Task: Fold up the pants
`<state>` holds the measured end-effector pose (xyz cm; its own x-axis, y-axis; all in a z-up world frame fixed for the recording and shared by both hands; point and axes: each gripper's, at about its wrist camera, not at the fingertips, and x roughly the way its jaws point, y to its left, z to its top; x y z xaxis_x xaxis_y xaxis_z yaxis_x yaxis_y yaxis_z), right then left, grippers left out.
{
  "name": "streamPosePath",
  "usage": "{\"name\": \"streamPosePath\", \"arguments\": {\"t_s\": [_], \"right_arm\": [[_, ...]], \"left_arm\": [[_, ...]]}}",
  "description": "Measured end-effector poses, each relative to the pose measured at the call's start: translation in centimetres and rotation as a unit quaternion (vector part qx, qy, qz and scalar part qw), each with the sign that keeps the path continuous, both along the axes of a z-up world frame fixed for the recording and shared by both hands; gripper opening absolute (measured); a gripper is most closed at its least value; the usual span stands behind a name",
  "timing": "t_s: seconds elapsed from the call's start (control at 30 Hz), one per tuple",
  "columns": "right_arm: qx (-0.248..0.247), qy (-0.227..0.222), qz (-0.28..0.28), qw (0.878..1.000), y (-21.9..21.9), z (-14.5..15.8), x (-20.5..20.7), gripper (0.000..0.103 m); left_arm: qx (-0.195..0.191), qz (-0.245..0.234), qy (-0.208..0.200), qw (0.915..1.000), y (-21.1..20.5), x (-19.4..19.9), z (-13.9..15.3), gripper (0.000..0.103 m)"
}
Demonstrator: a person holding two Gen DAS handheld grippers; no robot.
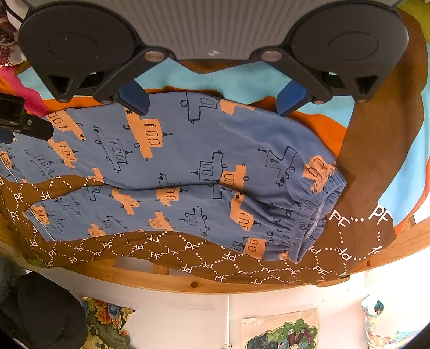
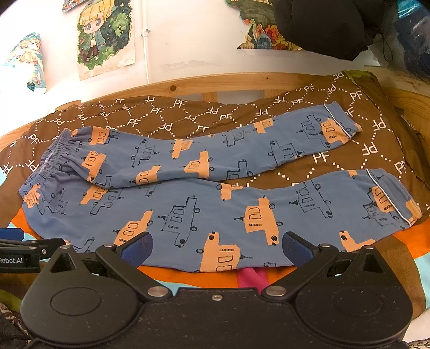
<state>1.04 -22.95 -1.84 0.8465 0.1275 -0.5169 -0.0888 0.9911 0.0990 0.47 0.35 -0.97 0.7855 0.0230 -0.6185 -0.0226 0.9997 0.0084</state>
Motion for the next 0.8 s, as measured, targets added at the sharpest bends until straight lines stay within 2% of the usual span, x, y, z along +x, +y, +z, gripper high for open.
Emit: {"name": "streamPosePath", "arguments": {"t_s": [0.47,0.63,0.8], "right_arm": [[-0.006,0.004,0.001,1.0,0.1,-0.2,0.3,0.102],[-0.046,-0.005,0.001,0.999,0.5,-0.3,0.7,0.102],[-0.062,-0.03,0.004,0.998,-0.3,0.3,1.6,0.102]], "left_arm": [[-0.011,0.01,0.017,0.9997,0.1,0.5,-0.2,0.103],[-0.054,-0.001,0.048,0.9974,0.4,1.1,-0.8,0.103],[-0.051,-0.012,0.039,0.9979,-0.1,1.6,-0.1,0.103]]}}
